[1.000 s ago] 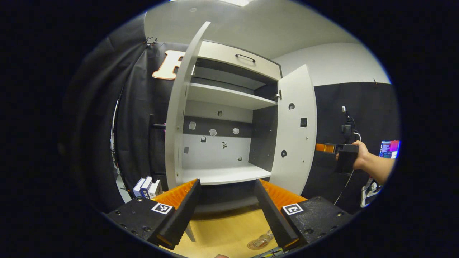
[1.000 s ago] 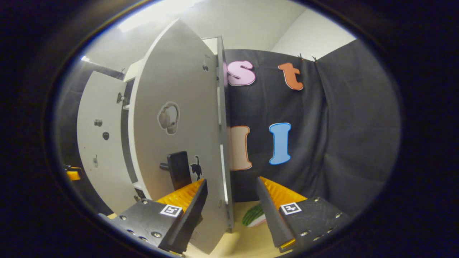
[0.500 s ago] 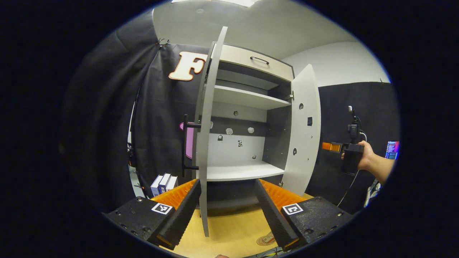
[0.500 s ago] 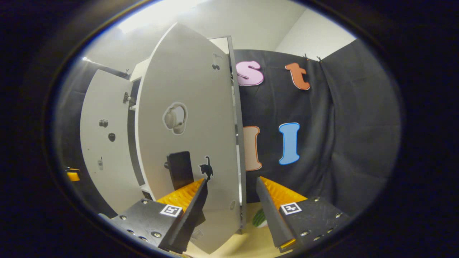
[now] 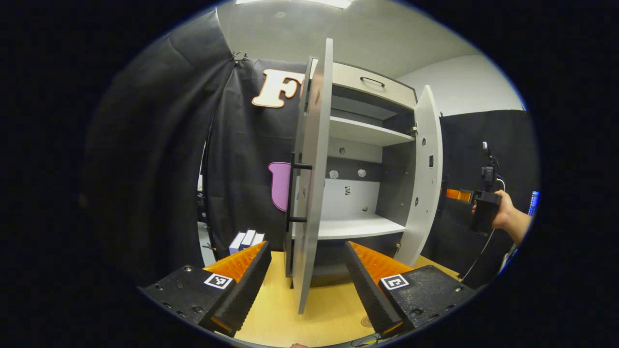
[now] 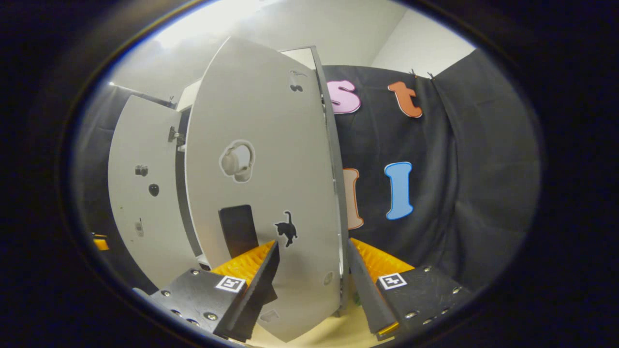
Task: Grasp the bottle in the cabinet with the left hand and place it on the coaster, then close the right door with the right hand and the left door with the left hand.
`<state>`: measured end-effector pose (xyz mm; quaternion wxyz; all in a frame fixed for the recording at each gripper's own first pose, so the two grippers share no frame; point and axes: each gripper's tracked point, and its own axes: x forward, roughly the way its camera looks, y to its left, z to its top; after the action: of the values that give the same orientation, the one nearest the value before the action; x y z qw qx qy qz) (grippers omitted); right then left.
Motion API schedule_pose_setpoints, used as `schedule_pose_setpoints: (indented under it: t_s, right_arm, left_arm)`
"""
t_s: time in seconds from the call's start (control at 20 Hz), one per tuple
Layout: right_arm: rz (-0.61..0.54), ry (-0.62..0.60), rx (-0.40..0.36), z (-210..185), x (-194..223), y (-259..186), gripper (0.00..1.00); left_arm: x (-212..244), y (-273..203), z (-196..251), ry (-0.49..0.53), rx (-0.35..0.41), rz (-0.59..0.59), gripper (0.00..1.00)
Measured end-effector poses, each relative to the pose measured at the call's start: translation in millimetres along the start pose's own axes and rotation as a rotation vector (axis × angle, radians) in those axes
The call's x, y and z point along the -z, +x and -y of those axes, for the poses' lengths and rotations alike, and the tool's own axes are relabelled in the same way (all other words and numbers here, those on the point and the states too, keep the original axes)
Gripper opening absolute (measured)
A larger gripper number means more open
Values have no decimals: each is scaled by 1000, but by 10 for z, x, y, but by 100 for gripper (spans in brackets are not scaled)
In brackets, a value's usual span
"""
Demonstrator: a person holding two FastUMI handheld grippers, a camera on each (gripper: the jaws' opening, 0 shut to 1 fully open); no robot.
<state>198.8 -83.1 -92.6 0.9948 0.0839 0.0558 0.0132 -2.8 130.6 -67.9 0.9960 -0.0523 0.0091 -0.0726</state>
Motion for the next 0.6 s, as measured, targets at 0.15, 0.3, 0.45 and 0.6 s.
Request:
schedule_pose_setpoints:
  t_s: [0.15,0.3,0.45,0.6]
  right_arm:
    - [10,44,-44,-267,-82,-51,95]
    - [50,71,-87,-486,-250,-172,95]
    - [64,62,-113,-564,-290,-381,95]
    - [54,17,-160,-638,-224,-632,95]
  left_arm:
    - [-36,-52,-201,20,-46,1,95]
    - [-42,-105,-501,25,-112,-9,95]
    - [-93,-188,-725,4,-154,-11,92]
    - [-157,-177,-1115,63,-216,-3,96]
